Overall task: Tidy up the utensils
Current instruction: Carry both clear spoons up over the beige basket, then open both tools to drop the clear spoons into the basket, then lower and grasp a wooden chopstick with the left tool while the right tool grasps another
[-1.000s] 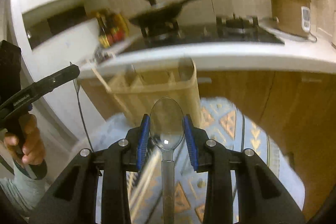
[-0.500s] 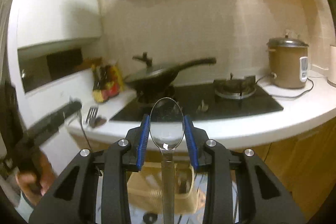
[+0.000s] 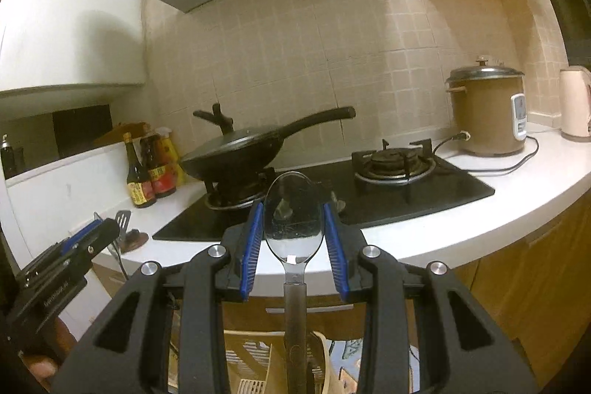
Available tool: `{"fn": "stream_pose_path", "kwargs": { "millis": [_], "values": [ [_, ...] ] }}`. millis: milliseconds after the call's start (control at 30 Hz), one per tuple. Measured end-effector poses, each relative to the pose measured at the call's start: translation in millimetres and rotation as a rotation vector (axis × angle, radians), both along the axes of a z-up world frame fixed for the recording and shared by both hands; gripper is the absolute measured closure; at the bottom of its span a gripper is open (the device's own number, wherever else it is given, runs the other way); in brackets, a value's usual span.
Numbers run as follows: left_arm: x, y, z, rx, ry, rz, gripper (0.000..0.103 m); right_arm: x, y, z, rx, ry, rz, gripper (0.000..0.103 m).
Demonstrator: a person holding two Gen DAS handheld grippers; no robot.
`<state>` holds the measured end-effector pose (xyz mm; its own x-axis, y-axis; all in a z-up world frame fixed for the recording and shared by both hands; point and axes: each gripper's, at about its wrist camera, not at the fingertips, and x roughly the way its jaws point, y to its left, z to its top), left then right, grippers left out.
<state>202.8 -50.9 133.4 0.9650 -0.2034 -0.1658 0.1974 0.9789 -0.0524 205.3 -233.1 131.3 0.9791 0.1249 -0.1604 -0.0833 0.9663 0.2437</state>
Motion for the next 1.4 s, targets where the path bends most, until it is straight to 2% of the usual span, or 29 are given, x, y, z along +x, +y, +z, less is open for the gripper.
{"fn": "stream_pose_path", "kwargs": {
  "millis": [367, 567, 600, 700, 800, 933, 1000, 1067, 1167, 1200, 1267, 1333, 1400],
  "values": [
    [2.5, 2.3, -28.1, -0.015, 0.029, -0.009, 0.072, -2.0, 2.4, -29.0, -0.005, 0.010, 0.009, 0.073],
    [-3.8, 8.5, -31.8, -0.026, 0.068, -0.051, 0.069, -11.5, 5.4, -33.2, -0.019, 0.060, 0.041, 0.072],
    [-6.7, 9.9, -30.5, -0.025, 0.069, -0.057, 0.065, -14.1, 4.8, -33.3, -0.017, 0.073, 0.057, 0.071],
    [-17.7, 14.7, -25.4, -0.022, 0.068, -0.063, 0.063, -24.4, 2.9, -32.2, -0.018, 0.097, 0.069, 0.067],
    [-31.9, 22.7, -17.8, -0.044, 0.086, -0.079, 0.060, -37.0, -1.3, -31.2, -0.005, 0.126, 0.088, 0.055],
    [-55.1, 32.7, -9.9, -0.057, 0.144, -0.101, 0.060, -55.0, -2.9, -32.5, -0.009, 0.213, 0.101, 0.054],
    [-64.9, 34.6, -9.4, -0.054, 0.195, -0.126, 0.060, -61.2, -1.2, -37.5, -0.018, 0.295, 0.105, 0.054],
    [-71.5, 31.9, -14.7, -0.042, 0.288, -0.171, 0.060, -65.4, 1.3, -45.7, -0.022, 0.382, 0.118, 0.054],
    [-73.5, 24.5, -34.6, -0.023, 0.455, -0.223, 0.060, -65.4, 5.7, -67.4, 0.001, 0.563, 0.158, 0.054],
    [-72.3, 21.0, -45.7, -0.023, 0.531, -0.251, 0.060, -64.2, 8.1, -81.8, 0.025, 0.656, 0.186, 0.054],
    [-70.3, 17.3, -63.4, -0.020, 0.620, -0.279, 0.060, -66.3, 10.7, -105.8, 0.093, 0.765, 0.249, 0.054],
    [-67.4, 13.6, -81.6, -0.002, 0.691, -0.288, 0.060, -72.8, 17.3, -127.5, 0.124, 0.839, 0.290, 0.054],
    [-65.4, 11.2, -103.5, 0.003, 0.776, -0.304, 0.060, -82.7, 26.2, -144.2, 0.108, 0.881, 0.298, 0.054]
  ]
}}
